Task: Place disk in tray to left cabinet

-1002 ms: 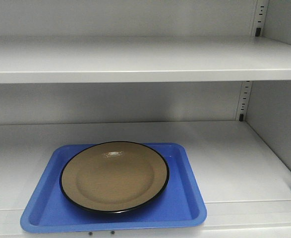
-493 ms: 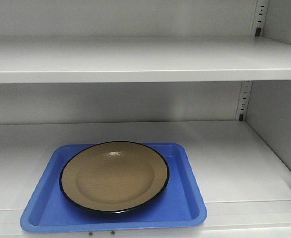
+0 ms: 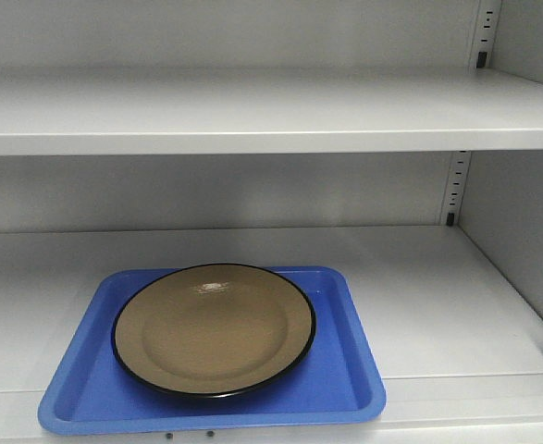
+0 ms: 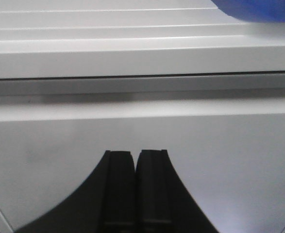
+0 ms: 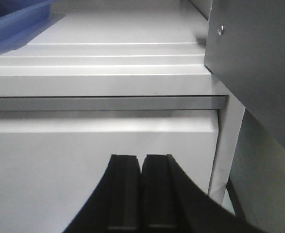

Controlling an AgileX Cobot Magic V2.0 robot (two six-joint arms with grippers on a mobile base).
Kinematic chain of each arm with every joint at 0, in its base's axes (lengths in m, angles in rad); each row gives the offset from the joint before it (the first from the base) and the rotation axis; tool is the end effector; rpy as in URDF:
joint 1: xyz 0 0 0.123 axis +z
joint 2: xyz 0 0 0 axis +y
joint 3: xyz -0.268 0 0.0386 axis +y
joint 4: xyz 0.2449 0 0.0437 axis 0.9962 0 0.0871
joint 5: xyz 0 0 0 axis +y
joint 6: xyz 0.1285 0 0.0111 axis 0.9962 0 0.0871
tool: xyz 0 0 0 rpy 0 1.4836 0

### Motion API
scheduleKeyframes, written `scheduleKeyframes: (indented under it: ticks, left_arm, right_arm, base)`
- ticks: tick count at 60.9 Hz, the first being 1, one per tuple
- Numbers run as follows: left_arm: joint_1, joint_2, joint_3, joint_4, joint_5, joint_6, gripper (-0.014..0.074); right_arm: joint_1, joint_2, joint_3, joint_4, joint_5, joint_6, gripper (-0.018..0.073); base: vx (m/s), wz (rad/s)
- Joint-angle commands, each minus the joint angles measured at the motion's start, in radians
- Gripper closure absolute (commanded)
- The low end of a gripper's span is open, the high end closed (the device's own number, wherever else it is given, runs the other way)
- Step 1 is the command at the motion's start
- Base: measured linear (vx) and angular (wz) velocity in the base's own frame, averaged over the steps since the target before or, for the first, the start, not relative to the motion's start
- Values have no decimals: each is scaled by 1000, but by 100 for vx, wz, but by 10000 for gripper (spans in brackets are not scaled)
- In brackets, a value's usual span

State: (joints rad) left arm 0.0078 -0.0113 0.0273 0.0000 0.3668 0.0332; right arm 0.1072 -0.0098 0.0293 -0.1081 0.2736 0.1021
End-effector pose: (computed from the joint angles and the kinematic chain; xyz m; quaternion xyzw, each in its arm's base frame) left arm 0.1005 0.0008 0.1606 0.0102 0.8035 0.0122 0.5951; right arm 0.1034 0.0073 0.1716 -0.0331 0.7748 0.0219 0.6309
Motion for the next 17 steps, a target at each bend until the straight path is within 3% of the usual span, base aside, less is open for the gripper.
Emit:
scheduleKeyframes:
  ticks: [1,17]
  left_arm:
    - [1,-15,14,-11,-77,-8,603]
    - [1,-15,14,-11,-77,-8,603]
  right_arm:
    - [2,-13,22,-13,-80,-10,568]
    - [2,-13,22,-13,-80,-9,568]
  base:
    - [0,0]
    - [0,0]
